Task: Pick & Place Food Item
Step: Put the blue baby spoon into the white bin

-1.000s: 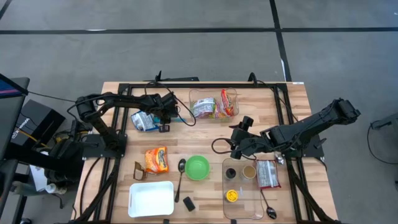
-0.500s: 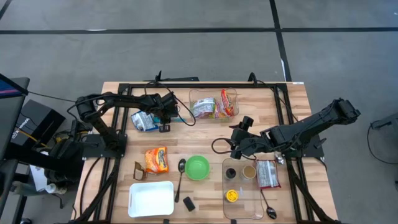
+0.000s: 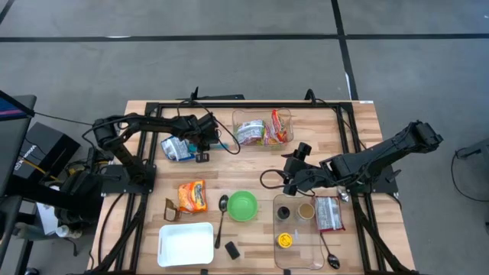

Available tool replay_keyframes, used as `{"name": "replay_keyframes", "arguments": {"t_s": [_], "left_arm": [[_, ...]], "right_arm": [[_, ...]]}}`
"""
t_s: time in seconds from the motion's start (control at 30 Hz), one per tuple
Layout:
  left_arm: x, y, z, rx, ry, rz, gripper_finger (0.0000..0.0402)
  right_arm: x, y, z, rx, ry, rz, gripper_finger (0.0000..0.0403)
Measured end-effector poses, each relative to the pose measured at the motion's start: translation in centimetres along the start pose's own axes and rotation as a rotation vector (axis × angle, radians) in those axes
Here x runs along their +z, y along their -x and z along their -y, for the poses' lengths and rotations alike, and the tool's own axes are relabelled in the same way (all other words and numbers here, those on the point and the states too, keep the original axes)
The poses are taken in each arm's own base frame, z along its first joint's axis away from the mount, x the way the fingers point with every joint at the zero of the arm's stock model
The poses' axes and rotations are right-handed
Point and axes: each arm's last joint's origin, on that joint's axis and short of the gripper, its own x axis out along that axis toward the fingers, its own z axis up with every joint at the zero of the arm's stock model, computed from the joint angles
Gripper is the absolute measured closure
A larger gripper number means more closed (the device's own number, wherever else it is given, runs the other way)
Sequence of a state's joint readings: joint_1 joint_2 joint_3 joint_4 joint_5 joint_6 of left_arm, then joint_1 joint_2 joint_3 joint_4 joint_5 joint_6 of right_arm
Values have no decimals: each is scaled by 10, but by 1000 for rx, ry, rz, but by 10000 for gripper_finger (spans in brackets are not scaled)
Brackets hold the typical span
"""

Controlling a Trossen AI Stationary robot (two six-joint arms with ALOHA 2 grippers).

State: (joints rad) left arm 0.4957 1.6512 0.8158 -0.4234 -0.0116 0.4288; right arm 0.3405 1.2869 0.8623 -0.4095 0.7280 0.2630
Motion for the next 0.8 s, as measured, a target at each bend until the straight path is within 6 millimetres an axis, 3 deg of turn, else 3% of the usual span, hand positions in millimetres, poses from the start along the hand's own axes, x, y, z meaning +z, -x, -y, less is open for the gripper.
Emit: {"name": "replay_keyframes", "arguments": {"t_s": [0.23,0.47,0.8], "left_arm": [[5,21,-2,40,1,90,385],[8,53,0,85,16,209,379],[10,106,19,105,78,412,377]], "right_arm": [[0,0,0,0,-1,1,133],[0,0,0,0,-1,2,133],[0,0,0,-4,9,0,133]]}}
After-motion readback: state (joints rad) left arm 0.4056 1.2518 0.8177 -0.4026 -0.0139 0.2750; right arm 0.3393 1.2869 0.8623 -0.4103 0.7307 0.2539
